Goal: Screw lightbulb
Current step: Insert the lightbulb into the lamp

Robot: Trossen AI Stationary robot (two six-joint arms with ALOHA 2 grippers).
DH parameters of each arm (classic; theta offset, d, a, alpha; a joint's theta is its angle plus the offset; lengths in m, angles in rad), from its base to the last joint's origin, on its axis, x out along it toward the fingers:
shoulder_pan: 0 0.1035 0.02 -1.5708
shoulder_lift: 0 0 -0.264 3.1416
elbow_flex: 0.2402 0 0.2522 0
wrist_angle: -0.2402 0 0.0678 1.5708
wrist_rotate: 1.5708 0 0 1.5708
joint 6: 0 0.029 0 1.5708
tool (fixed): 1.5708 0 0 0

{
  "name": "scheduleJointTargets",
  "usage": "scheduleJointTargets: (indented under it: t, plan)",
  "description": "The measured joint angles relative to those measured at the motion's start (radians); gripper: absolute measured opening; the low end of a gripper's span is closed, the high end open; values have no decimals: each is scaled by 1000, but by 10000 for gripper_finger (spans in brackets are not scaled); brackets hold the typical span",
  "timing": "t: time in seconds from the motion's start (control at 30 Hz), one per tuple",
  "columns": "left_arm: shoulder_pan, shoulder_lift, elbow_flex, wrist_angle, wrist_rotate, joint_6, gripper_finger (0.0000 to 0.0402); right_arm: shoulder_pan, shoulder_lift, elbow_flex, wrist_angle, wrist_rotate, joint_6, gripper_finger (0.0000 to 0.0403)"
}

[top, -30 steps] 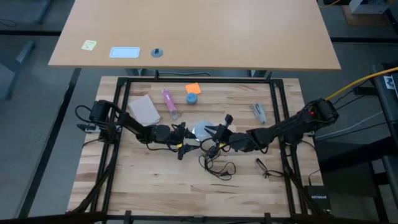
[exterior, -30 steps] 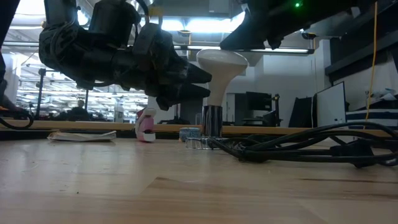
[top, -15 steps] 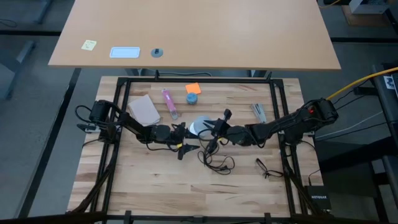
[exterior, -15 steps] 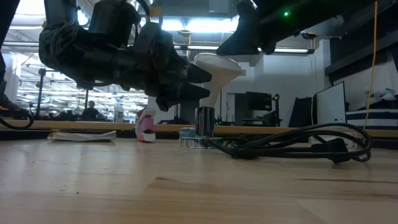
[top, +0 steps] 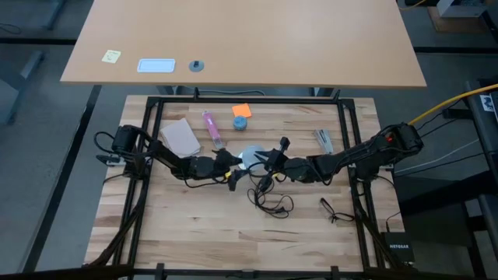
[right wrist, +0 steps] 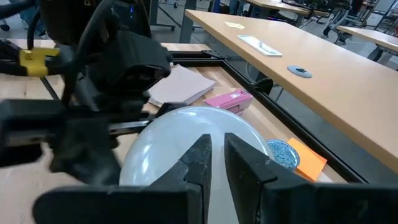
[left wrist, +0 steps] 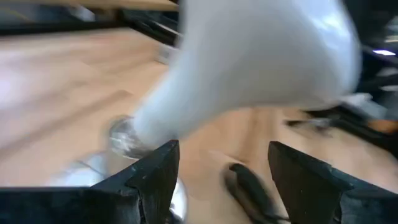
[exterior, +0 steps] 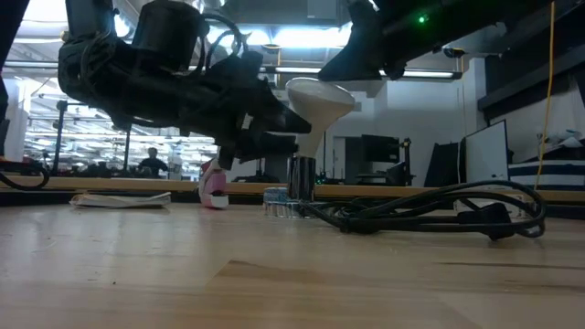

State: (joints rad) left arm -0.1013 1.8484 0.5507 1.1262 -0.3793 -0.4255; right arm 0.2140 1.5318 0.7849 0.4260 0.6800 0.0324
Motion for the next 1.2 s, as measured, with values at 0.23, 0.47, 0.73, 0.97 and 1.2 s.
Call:
scheduleJointTargets:
  t: [0.23, 0.47, 0.73, 0.97, 1.2]
  plan:
    - [0, 0, 0, -104, -56, 88, 239, 0, 0, 0, -2, -8, 0, 50]
    - [0, 1, 0, -101, -152, 101, 239, 0, 0, 0, -2, -8, 0, 50]
    - [37, 1, 0, -161, -174, 172, 239, 1, 0, 0, -1, -10, 0, 50]
    - [72, 1, 0, -171, -135, 172, 239, 0, 0, 0, -2, -10, 0, 50]
    - [89, 1, 11, -168, -50, 189, 239, 0, 0, 0, 0, -11, 0, 50]
